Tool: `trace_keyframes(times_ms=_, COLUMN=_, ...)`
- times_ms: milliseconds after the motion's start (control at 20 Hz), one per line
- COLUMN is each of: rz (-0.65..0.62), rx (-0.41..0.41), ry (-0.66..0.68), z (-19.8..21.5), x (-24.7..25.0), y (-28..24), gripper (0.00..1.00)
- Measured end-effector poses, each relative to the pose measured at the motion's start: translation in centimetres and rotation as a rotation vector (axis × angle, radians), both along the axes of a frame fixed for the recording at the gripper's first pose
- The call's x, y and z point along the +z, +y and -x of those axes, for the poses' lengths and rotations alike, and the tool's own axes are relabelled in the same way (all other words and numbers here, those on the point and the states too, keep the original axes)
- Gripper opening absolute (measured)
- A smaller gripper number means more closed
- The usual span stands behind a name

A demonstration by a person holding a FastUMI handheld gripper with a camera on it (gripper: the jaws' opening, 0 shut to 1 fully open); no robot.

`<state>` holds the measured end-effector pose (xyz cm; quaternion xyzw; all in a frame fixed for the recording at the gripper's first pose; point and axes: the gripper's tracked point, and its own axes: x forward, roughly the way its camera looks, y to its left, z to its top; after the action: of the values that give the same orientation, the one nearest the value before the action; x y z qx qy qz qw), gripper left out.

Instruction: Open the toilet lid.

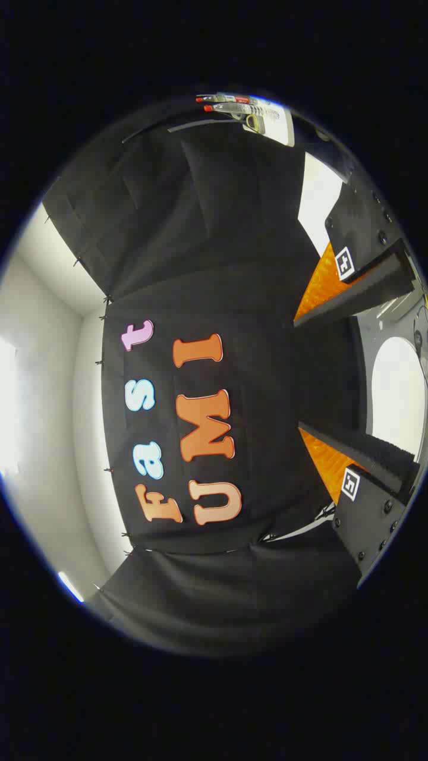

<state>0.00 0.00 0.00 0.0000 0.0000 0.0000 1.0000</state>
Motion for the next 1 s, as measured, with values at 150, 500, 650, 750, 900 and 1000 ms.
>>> trace_keyframes(times_ms=150, rz=-0.017, rx=-0.038, ry=-0.017, z=0.0, x=0.5, y=-1.3, gripper=0.98)
trace_keyframes(times_ms=500, rz=-0.010, rx=-0.095, ry=-0.051, z=0.4, x=1.4, y=-3.0, gripper=0.98)
trace_keyframes(times_ms=650, rz=-0.026, rx=-0.072, ry=-0.037, z=0.5, x=0.9, y=-2.5, gripper=0.98)
trace_keyframes(times_ms=750, rz=-0.039, rx=-0.067, ry=-0.063, z=0.6, x=1.7, y=-2.6, gripper=0.98)
trace_keyframes(times_ms=900, rz=-0.017, rx=-0.067, ry=-0.051, z=0.5, x=1.1, y=-2.7, gripper=0.98)
trace_keyframes(times_ms=1000, rz=0.015, rx=-0.069, ry=-0.039, z=0.6, x=0.8, y=-2.8, gripper=0.98)
